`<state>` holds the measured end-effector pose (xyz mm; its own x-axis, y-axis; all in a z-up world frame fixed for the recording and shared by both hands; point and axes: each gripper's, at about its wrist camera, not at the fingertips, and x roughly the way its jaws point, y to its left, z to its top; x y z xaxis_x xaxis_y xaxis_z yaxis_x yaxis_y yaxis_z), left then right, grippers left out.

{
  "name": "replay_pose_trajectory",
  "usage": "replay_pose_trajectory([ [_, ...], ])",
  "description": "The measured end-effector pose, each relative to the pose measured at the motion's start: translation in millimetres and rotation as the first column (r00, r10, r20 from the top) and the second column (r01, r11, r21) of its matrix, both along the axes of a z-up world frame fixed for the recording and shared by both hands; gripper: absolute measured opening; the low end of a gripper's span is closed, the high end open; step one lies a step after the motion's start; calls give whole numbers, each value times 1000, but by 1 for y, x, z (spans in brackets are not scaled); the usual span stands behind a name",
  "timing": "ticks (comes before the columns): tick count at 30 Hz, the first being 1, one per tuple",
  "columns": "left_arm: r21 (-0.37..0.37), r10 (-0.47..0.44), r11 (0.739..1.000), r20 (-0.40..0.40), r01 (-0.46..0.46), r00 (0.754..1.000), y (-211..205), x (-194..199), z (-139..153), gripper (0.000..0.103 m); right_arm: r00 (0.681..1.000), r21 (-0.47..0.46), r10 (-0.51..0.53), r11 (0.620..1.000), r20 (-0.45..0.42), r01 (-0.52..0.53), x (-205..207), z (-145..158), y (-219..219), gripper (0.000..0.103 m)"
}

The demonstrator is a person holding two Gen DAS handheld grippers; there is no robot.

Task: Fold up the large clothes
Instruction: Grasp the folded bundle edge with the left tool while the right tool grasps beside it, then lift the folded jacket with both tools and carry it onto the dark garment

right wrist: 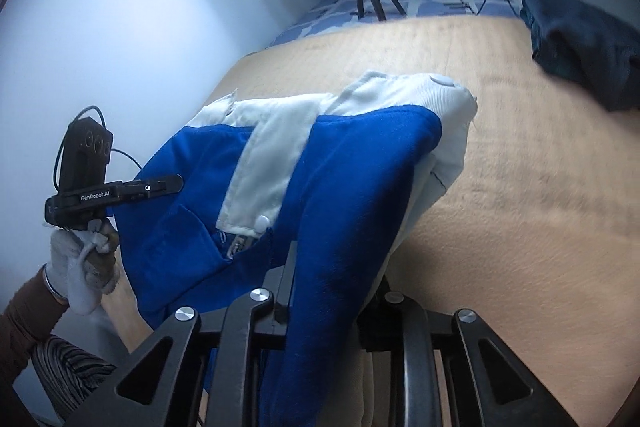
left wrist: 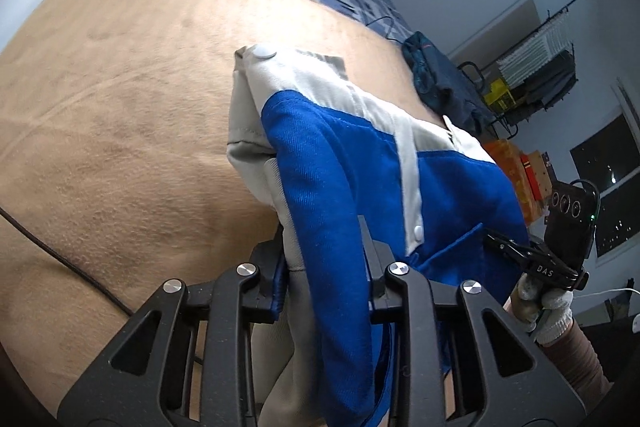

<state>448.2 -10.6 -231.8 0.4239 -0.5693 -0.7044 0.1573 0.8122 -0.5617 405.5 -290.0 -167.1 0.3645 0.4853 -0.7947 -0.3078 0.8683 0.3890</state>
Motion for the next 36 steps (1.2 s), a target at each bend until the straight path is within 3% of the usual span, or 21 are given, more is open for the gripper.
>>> replay_pose_trajectory([
  [10, -21, -57, 998, 53, 58, 997, -52, 8, 24, 27, 998, -111, -30, 993, 54, 35, -9, 36, -26, 20],
  [18, -57, -107, 992, 117, 114, 987, -113, 36, 40, 26, 989, -132, -96, 985, 109, 110, -2, 66, -84, 20],
  [28, -74, -186, 976, 188, 203, 964, -192, 107, 49, 26, 971, -137, -171, 971, 165, 195, 34, 84, -160, 19],
  [36, -72, -211, 970, 239, 233, 948, -251, 175, 61, 26, 950, -159, -224, 952, 217, 261, 90, 96, -208, 19],
])
